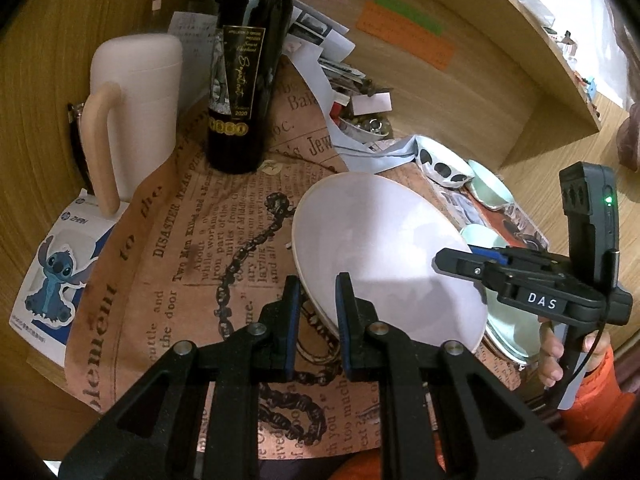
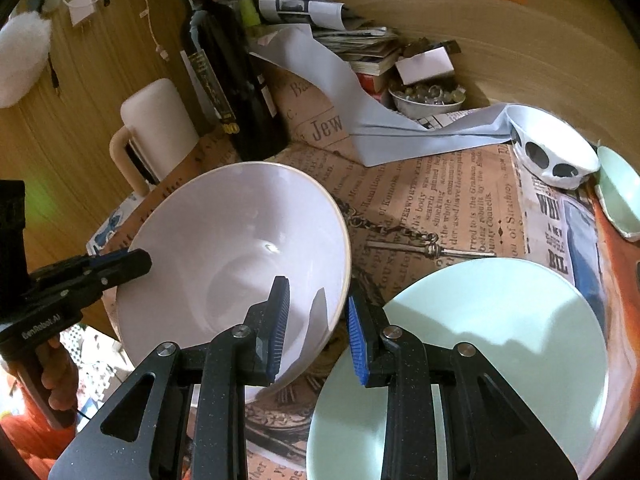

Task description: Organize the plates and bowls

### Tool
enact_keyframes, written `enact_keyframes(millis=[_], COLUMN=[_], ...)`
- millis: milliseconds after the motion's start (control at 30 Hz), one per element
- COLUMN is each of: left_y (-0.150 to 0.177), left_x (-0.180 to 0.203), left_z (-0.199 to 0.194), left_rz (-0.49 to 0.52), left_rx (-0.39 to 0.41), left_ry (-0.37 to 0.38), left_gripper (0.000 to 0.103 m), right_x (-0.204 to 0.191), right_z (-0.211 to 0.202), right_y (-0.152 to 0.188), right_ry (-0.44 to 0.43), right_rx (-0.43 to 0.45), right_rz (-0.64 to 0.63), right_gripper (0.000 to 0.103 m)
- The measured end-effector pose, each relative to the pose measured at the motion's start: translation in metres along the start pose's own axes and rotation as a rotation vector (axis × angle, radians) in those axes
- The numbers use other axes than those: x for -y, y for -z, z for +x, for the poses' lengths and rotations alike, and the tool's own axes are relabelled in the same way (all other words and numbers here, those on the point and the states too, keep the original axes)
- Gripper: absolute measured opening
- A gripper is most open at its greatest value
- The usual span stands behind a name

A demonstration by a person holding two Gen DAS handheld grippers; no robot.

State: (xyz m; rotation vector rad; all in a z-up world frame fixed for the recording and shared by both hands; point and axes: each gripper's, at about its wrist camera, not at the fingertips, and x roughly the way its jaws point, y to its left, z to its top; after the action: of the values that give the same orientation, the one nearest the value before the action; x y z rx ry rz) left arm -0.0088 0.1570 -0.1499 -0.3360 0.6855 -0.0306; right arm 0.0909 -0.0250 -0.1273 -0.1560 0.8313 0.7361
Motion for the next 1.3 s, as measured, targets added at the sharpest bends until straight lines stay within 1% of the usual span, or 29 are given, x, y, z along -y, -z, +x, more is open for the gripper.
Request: enact_keyframes(millis=[167,300,400,433,500,600,700,767,833,900,1000,1100,1200,1233,1300], left_y=[0.000,-0.004,-0.007,-0.010,-0.014,-0.022,-0.033,-0.039,-0.046,-0.053,-0.064,-0.077,-0.090,-0.093,-0.104], left_x=[-0.001,0.001,0.009,0.014,0.022,0.033,0.048,0.056,0.067,0.079,0.094,0.110,0.124,0.129,0.141], left_z=[0.002,0.002,-0.009,-0.016,-0.025,-0.034,-0.040,-0.042,-0.044,-0.043,-0.039,-0.029,-0.019,-0.016,-0.006], left_rz=[0.003,0.014,0.061,0.080,0.104,0.129,0.150,0.161,0.172,0.190,0.214,0.230,0.245,0.251,0.265], left_rx=[0.000,0.001,0.055,0.082,0.118,0.151,0.176,0.190,0.212,0.236,0.248,0.243,0.240,0.240,0.239], left_ry=[0.010,-0.015,-0.081,-0.094,-0.099,-0.084,-0.046,-0.026,0.000,0.022,0.040,0.062,0.078,0.081,0.081], left_gripper=[0.017,0.017,0.017,0.017,0.020,0.021,0.023,0.030,0.041,0.043,0.043,0.044,0.050,0.053,0.054], right_x=[0.000,0.004,0.013,0.018,0.025,0.039,0.050,0.059,0.069,0.077,0.092,0.105,0.118,0.121,0.130], right_z=[-0.002,-0.010,-0.022,-0.029,-0.037,-0.058,-0.078,-0.093,-0.109,-0.119,-0.135,-0.145,-0.151,-0.151,-0.151], right_y=[0.001,-0.001,0.000,0.000,-0.001,-0.001,-0.002,-0.002,-0.001,0.000,0.002,0.002,-0.001,-0.001,-0.004], right_ry=[0.006,0.013,0.008,0.011,0.019,0.034,0.062,0.087,0.118,0.137,0.156,0.177,0.188,0.192,0.201], right_rx=[0.001,0.027,0.050,0.065,0.088,0.140,0.195,0.237,0.282,0.311,0.354,0.387,0.420,0.430,0.449], right_rz=[-0.027,-0.017,0.012,0.027,0.047,0.080,0.098,0.111,0.120,0.133,0.162,0.179,0.195,0.196,0.199], right_gripper=[0.026,0.026,0.028,0.028,0.028,0.028,0.029,0.035,0.037,0.037,0.037,0.037,0.040,0.043,0.044])
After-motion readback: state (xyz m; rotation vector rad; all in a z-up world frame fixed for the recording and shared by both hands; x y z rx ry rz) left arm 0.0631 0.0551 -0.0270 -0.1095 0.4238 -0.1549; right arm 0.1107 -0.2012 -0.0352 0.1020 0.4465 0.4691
